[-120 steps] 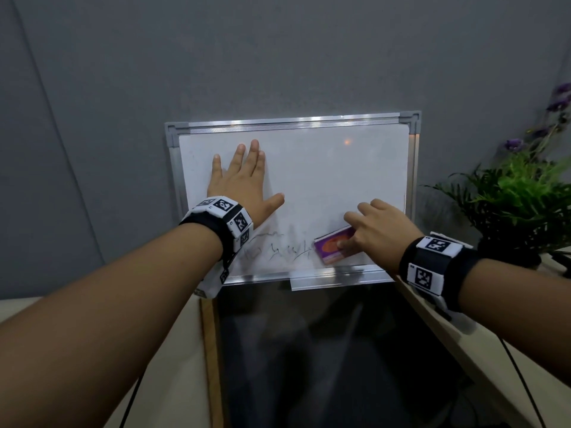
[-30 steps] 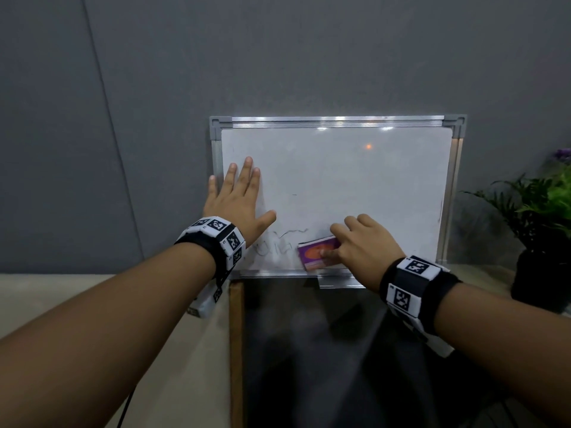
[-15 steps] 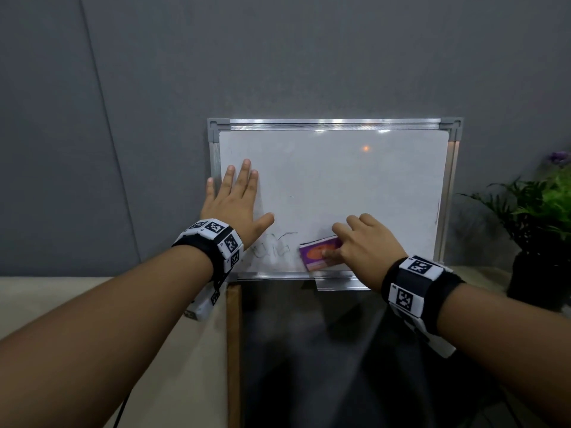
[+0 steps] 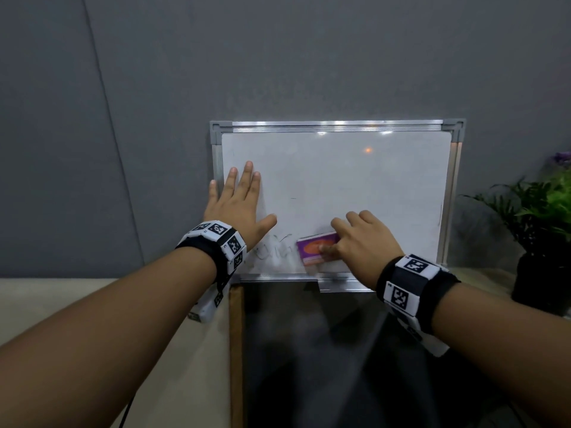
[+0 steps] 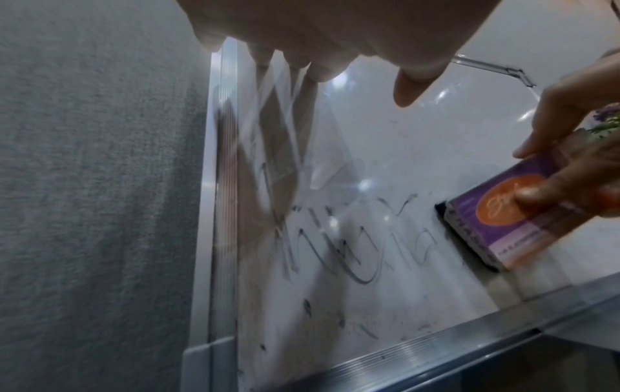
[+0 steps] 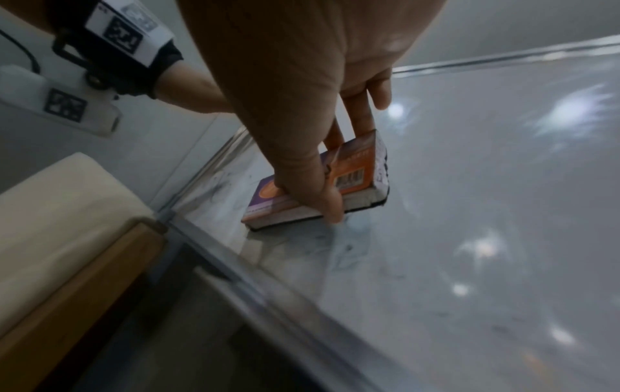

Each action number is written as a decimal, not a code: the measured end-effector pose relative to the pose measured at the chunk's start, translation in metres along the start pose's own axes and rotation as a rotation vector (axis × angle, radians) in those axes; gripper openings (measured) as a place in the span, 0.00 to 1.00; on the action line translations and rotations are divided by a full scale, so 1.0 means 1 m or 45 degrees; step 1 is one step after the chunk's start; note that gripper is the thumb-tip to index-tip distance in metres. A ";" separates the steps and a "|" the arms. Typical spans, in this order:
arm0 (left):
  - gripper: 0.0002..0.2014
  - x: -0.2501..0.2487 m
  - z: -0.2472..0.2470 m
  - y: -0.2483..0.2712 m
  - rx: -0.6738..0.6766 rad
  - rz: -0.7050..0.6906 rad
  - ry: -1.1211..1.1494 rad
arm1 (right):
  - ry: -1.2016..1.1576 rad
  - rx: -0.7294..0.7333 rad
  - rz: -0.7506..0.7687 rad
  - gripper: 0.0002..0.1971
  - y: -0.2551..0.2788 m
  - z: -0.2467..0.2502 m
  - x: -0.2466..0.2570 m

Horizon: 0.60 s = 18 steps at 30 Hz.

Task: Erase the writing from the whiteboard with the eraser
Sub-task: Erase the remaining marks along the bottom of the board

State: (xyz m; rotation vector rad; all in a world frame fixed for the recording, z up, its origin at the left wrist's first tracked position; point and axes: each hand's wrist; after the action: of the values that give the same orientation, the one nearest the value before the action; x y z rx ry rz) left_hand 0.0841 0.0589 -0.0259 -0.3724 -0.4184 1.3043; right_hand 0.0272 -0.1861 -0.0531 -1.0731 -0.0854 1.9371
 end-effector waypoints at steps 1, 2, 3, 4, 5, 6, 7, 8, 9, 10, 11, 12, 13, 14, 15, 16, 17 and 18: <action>0.42 0.000 0.000 0.000 -0.002 -0.002 0.002 | -0.015 -0.026 -0.037 0.16 0.000 0.003 -0.006; 0.42 0.001 0.000 0.000 -0.005 -0.006 0.004 | -0.026 -0.052 -0.079 0.17 -0.001 0.007 -0.011; 0.42 0.001 0.000 -0.001 -0.007 -0.009 0.004 | -0.033 -0.071 -0.117 0.18 -0.003 0.011 -0.014; 0.42 0.001 0.000 -0.001 -0.009 -0.012 0.001 | -0.041 -0.079 -0.144 0.18 -0.006 0.014 -0.014; 0.42 0.001 0.000 -0.001 -0.009 -0.014 -0.003 | -0.051 -0.083 -0.154 0.18 -0.010 0.016 -0.011; 0.42 0.001 0.000 -0.001 -0.010 -0.015 -0.004 | -0.060 -0.087 -0.147 0.17 -0.013 0.016 -0.005; 0.41 0.001 0.001 -0.001 -0.011 -0.014 -0.003 | -0.069 -0.080 -0.126 0.16 -0.016 0.014 0.003; 0.41 0.002 0.001 -0.001 -0.013 -0.013 -0.002 | -0.078 -0.062 -0.094 0.14 -0.018 0.011 0.011; 0.41 0.002 0.001 -0.001 -0.015 -0.012 -0.003 | -0.082 -0.035 -0.057 0.13 -0.018 0.007 0.018; 0.40 0.002 0.001 -0.001 -0.016 -0.013 -0.004 | -0.076 -0.013 -0.026 0.11 -0.017 0.004 0.022; 0.40 0.003 0.001 -0.001 -0.016 -0.015 -0.007 | -0.066 -0.012 -0.006 0.09 -0.015 0.001 0.022; 0.39 0.003 0.001 -0.001 -0.016 -0.017 -0.011 | -0.058 -0.023 0.000 0.09 -0.013 0.000 0.020; 0.39 0.004 0.000 -0.001 -0.018 -0.019 -0.015 | -0.057 -0.035 -0.011 0.10 -0.011 0.001 0.016; 0.39 0.004 0.001 -0.001 -0.021 -0.021 -0.018 | -0.057 -0.043 -0.036 0.13 -0.011 0.003 0.011; 0.39 0.004 0.000 -0.001 -0.023 -0.025 -0.019 | -0.057 -0.049 -0.072 0.16 -0.011 0.005 0.006; 0.39 0.004 0.001 -0.001 -0.024 -0.029 -0.019 | -0.057 -0.059 -0.111 0.18 -0.013 0.009 0.003; 0.39 0.004 0.001 -0.001 -0.024 -0.033 -0.019 | -0.062 -0.068 -0.141 0.17 -0.016 0.012 0.003; 0.39 0.004 0.001 -0.001 -0.022 -0.036 -0.017 | -0.067 -0.079 -0.149 0.16 -0.020 0.014 0.006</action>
State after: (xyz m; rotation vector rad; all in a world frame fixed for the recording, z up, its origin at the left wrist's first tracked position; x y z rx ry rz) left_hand 0.0851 0.0624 -0.0246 -0.3716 -0.4450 1.2773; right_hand 0.0288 -0.1649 -0.0395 -1.0349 -0.2339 1.8680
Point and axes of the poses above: each hand's wrist, its own y-axis away from the middle knuckle, its own z-axis out of the back of the hand, x = y × z, and after that the axes turned 1 degree about x, right-handed
